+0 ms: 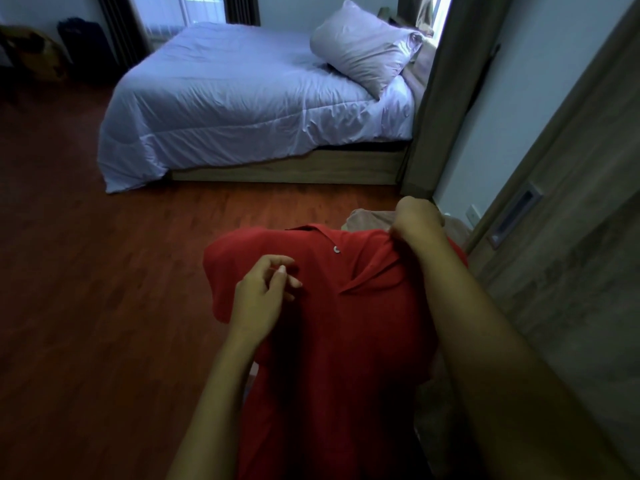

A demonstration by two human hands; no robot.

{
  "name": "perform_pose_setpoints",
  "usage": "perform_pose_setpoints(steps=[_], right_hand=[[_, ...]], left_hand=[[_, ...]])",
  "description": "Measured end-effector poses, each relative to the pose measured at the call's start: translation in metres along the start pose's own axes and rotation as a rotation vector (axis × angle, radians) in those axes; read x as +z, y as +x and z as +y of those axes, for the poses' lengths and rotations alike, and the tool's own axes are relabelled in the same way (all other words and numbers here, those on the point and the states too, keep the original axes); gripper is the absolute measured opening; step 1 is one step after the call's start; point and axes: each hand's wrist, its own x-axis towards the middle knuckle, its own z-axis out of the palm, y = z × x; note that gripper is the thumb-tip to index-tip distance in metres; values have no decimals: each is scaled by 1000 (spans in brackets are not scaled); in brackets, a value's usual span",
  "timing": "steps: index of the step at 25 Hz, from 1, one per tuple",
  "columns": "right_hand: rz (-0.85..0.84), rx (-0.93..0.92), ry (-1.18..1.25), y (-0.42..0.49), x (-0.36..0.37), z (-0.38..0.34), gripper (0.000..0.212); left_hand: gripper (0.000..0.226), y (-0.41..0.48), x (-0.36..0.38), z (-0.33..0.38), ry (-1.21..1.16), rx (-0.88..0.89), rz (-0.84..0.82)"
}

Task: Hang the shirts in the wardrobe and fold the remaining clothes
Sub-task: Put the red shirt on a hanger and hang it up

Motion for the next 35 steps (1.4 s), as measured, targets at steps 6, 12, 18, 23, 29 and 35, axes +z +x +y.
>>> perform_pose_setpoints(steps=[6,12,18,23,29,35], right_hand=[[58,-44,-59,2,-3,1,22],[446,-89,503,-52,4,29,20],[558,-266,882,-112,27,49,6],[607,-307,975,-131,25,70,12],[658,-215,946,-137,28,99,8],[447,-159,914,-144,26,82,54]], left_hand=[[20,-4,12,7,-1,33,-55],[19,4,9,17,54,172,15],[48,35,38,47,201,567,-8],[34,60,77,59,435,590,-182],[19,69,75,82,428,692,-106],[26,43,73,123,359,884,-114]])
